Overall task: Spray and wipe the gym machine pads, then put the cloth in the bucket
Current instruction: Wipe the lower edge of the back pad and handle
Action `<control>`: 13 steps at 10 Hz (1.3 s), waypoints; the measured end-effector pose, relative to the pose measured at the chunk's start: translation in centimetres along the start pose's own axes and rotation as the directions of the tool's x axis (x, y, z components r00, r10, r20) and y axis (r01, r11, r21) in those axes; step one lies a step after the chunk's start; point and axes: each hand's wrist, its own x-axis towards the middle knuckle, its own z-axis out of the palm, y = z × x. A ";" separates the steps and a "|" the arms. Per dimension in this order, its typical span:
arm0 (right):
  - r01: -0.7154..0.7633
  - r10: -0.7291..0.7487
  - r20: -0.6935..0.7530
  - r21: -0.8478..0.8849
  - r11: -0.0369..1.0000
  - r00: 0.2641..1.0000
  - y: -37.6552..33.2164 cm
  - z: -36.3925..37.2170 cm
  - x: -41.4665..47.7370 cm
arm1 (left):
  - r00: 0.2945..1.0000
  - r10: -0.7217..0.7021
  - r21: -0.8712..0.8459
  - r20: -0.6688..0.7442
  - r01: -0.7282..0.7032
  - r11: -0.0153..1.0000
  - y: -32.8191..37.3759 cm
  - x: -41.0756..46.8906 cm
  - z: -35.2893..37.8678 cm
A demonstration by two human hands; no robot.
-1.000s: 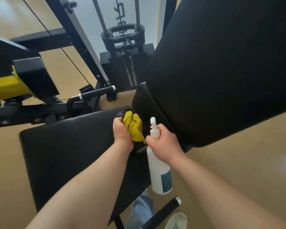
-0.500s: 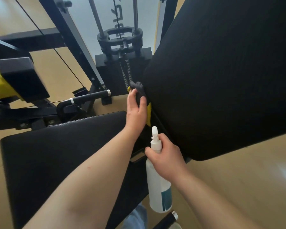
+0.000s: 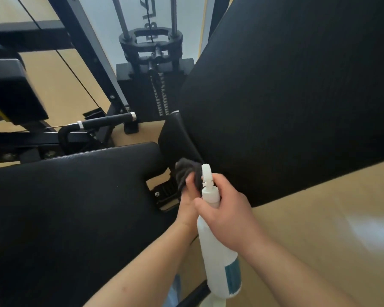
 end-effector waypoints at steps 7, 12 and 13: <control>-0.036 0.039 -0.039 0.072 0.997 0.998 2.7 0.1 -2.8 | 0.880 0.345 0.188 -0.327 -0.297 0.936 9.2 7.6 -2.8; -0.177 0.183 -0.087 0.069 0.982 0.979 9.5 -2.6 -10.6 | 0.920 0.351 0.178 -0.177 -0.321 0.930 0.3 -6.9 5.9; -0.201 0.208 -0.088 0.081 0.976 0.974 10.3 -2.6 -11.1 | 0.938 0.318 0.141 -0.142 -0.298 0.944 -1.1 -8.9 7.0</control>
